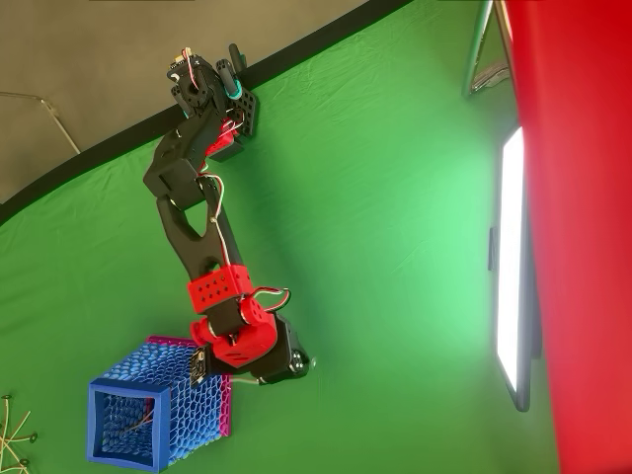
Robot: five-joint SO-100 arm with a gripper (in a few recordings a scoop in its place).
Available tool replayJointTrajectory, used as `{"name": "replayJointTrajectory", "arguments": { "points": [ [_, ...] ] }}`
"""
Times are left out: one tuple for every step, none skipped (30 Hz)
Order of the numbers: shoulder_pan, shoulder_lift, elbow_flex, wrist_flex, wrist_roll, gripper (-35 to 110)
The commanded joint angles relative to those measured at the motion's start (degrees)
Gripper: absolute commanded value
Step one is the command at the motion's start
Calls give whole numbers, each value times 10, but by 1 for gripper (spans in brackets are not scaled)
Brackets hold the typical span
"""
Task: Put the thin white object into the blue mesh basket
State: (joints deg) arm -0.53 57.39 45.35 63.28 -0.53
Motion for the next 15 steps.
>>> {"name": "replayJointTrajectory", "arguments": {
  "points": [
    [18,93,45,-99,-28,1],
    [26,115,72,-143,-33,1],
    [34,135,99,-185,-34,1],
    [42,153,123,-225,-35,1],
    [50,170,143,-261,-32,1],
    [58,185,164,-294,-25,1],
    [67,200,183,-330,-16,0],
    [76,213,200,-360,-5,0],
    [86,223,213,-388,5,0],
    [95,232,221,-408,18,0],
    [105,240,228,-423,35,0],
    [117,246,229,-429,58,0],
    [128,251,230,-438,83,0],
    [141,256,233,-446,109,0],
    [154,258,231,-449,142,0]
  ]
}}
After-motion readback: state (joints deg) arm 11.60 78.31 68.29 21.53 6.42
